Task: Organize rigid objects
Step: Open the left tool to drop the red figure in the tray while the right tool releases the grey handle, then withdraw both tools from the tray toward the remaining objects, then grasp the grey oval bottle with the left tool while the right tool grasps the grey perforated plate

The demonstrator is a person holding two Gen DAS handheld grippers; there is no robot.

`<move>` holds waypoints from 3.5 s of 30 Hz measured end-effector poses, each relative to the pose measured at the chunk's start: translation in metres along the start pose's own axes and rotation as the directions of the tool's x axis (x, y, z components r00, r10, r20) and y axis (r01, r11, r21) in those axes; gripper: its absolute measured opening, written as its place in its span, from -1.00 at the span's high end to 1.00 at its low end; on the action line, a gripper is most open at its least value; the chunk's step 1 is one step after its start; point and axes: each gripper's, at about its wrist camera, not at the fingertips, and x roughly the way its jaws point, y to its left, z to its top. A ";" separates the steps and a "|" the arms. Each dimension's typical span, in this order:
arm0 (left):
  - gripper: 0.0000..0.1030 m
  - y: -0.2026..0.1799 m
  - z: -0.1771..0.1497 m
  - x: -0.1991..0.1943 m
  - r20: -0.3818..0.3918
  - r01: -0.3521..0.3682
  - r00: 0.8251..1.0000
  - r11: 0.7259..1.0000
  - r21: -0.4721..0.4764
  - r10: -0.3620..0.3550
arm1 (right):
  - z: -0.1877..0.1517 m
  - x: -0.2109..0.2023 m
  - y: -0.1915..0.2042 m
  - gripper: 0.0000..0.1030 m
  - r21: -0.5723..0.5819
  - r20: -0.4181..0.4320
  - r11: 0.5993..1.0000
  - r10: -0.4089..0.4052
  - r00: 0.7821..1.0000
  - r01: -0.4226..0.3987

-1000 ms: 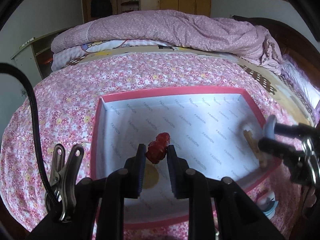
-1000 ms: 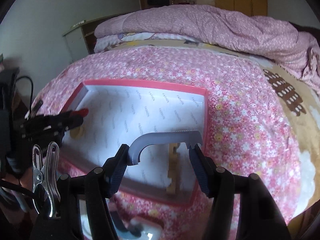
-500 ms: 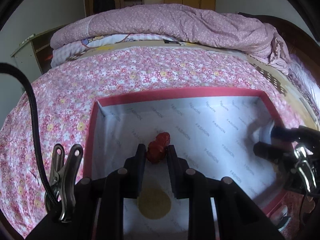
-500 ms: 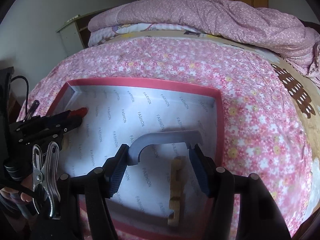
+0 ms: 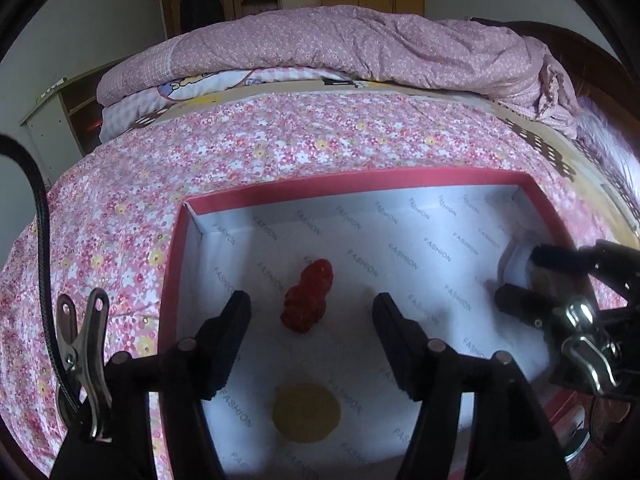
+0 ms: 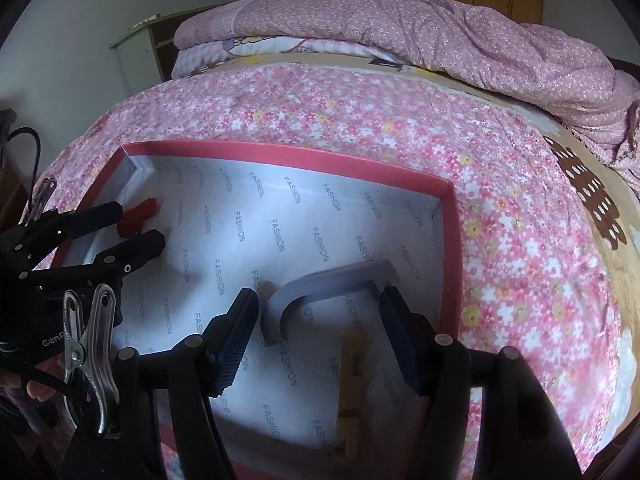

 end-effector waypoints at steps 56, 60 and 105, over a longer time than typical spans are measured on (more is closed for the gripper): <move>-0.48 -0.021 -0.093 -0.119 0.032 0.126 0.991 0.992 0.022 -0.127 | -0.113 -0.118 0.014 -0.26 0.027 0.077 0.994 0.105 0.991 -0.108; -0.48 -0.012 -0.106 -0.123 0.021 0.105 0.994 0.994 0.013 -0.106 | -0.132 -0.120 0.016 -0.26 0.032 0.067 0.992 0.116 0.991 -0.118; -0.60 -0.006 -0.144 -0.082 0.044 0.016 0.999 1.000 0.000 -0.016 | -0.207 -0.095 0.075 -0.53 -0.096 -0.111 0.991 0.082 0.990 -0.093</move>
